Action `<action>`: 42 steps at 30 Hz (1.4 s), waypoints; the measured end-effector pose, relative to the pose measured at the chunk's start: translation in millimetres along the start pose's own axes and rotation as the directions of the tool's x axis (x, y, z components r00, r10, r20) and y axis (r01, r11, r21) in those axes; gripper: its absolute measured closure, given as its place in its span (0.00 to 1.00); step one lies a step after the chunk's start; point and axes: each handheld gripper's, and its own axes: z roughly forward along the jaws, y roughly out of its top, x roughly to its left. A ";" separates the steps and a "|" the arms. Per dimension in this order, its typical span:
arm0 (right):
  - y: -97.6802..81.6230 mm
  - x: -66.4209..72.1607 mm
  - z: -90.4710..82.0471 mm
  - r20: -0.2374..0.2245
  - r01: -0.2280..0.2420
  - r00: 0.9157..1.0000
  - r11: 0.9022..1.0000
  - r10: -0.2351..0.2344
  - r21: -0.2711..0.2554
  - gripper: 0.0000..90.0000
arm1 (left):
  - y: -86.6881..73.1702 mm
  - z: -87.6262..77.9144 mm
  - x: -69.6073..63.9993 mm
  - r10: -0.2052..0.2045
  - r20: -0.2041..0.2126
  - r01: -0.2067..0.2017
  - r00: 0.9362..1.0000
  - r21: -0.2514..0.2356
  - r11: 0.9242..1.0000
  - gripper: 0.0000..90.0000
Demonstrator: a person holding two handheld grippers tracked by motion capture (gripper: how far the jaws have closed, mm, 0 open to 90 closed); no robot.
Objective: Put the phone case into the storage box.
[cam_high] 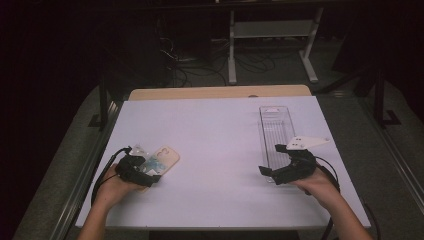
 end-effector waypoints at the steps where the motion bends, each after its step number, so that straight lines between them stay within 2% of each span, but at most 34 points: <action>1: 0.0 0.0 0.0 0.000 0.000 1.000 1.000 0.000 0.000 0.01 | -0.2 -0.1 0.1 -0.001 0.001 0.001 1.000 -0.002 1.000 0.12; 6: 0.1 0.1 -0.1 0.000 0.000 1.000 1.000 0.000 -0.002 0.01 | 1.4 -0.6 0.5 0.004 0.005 -0.004 1.000 0.012 1.000 0.13; 14: -0.1 -1.0 -1.2 0.003 -0.001 1.000 1.000 0.001 -0.008 0.01 | 3.5 -2.6 1.6 -0.010 0.029 0.010 1.000 -0.001 1.000 0.13; 17: -0.1 -1.3 -1.5 0.003 -0.001 1.000 1.000 0.001 -0.007 0.01 | 6.3 -5.4 0.7 0.005 0.028 -0.005 1.000 0.003 1.000 0.13; 20: 0.0 -1.3 -2.0 0.002 -0.004 1.000 1.000 0.004 -0.007 0.01 | 9.2 -7.9 -0.8 -0.002 0.034 0.003 0.999 -0.015 1.000 0.13; 26: 0.3 -1.5 -4.0 0.002 -0.013 1.000 1.000 0.013 -0.009 0.01 | 14.9 -15.4 1.9 0.014 0.039 -0.014 0.999 -0.020 1.000 0.13; 27: 0.4 -2.6 -4.0 0.006 0.000 1.000 1.000 0.001 -0.017 0.01 | 15.8 -15.8 1.6 0.006 0.041 -0.005 0.999 -0.025 1.000 0.13; 28: 1.1 -3.2 -5.6 0.004 -0.016 1.000 1.000 0.016 -0.012 0.01 | 16.9 -17.3 2.0 0.011 0.039 -0.011 0.999 -0.017 1.000 0.13; 35: 9.1 -11.8 -11.1 0.008 -0.004 1.000 1.000 0.004 -0.026 0.01 | 26.0 -13.6 -2.4 0.008 0.085 -0.007 0.996 -0.016 1.000 0.13; 39: 11.7 -16.1 -11.6 0.000 -0.006 1.000 1.000 0.006 -0.025 0.01 | 34.2 -12.6 -5.0 0.025 0.119 -0.022 0.993 -0.020 1.000 0.13; 41: 12.3 -17.8 -11.0 -0.004 -0.004 1.000 1.000 0.004 -0.019 0.01 | 36.1 -12.9 -5.6 0.028 0.123 -0.026 0.992 -0.023 0.999 0.13; 42: 12.3 -17.8 -11.0 -0.004 -0.004 1.000 1.000 0.004 -0.019 0.01 | 38.3 -13.9 -5.6 0.043 0.126 -0.042 0.991 -0.016 0.999 0.13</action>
